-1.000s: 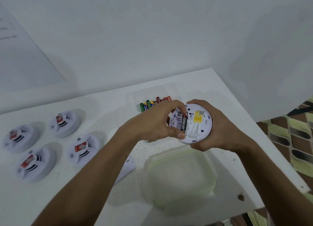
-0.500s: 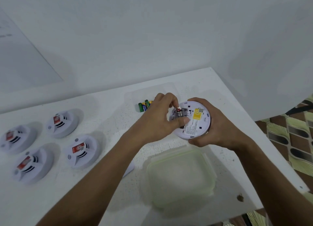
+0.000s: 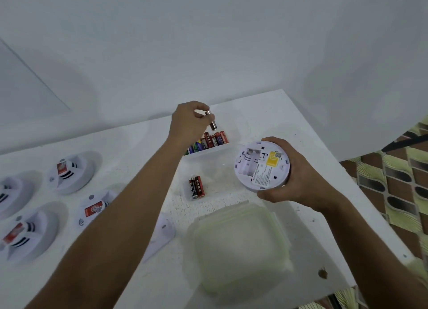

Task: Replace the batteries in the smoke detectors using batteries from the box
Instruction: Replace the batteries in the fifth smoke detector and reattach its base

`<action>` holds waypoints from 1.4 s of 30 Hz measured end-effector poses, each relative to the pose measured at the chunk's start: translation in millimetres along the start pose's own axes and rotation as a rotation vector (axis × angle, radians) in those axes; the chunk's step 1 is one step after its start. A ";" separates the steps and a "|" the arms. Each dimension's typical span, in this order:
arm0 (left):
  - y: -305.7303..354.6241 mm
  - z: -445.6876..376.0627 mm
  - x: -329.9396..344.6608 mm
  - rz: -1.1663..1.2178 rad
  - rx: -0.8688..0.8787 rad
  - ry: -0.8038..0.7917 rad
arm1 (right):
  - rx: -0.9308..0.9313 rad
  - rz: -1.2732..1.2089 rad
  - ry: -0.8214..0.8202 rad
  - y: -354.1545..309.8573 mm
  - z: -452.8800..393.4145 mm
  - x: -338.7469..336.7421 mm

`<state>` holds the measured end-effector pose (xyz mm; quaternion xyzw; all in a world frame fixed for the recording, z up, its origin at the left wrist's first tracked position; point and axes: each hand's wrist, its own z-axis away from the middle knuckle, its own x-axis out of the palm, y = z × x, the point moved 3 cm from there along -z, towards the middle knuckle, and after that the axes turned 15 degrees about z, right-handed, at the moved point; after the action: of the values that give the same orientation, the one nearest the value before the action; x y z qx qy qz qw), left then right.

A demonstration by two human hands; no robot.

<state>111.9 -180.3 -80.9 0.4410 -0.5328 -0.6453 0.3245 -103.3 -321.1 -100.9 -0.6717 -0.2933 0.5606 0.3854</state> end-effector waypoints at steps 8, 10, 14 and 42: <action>-31.8 -21.0 29.7 -0.298 -0.057 -0.171 | 0.004 0.010 -0.009 3.6 -0.9 0.1; -31.8 -19.9 29.0 -0.321 -0.041 -0.164 | -0.003 0.014 -0.011 3.4 -1.2 -0.8; -20.8 -6.2 16.8 -0.353 -0.001 -0.129 | -0.003 0.010 -0.021 2.4 -2.0 0.1; -64.6 79.9 -31.8 -0.618 -0.302 -0.238 | -0.035 -0.034 -0.178 -5.5 3.3 14.9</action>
<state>54.8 -105.7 -133.3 0.4503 -0.3073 -0.8309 0.1114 -103.4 -305.2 -104.4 -0.6208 -0.3475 0.6062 0.3555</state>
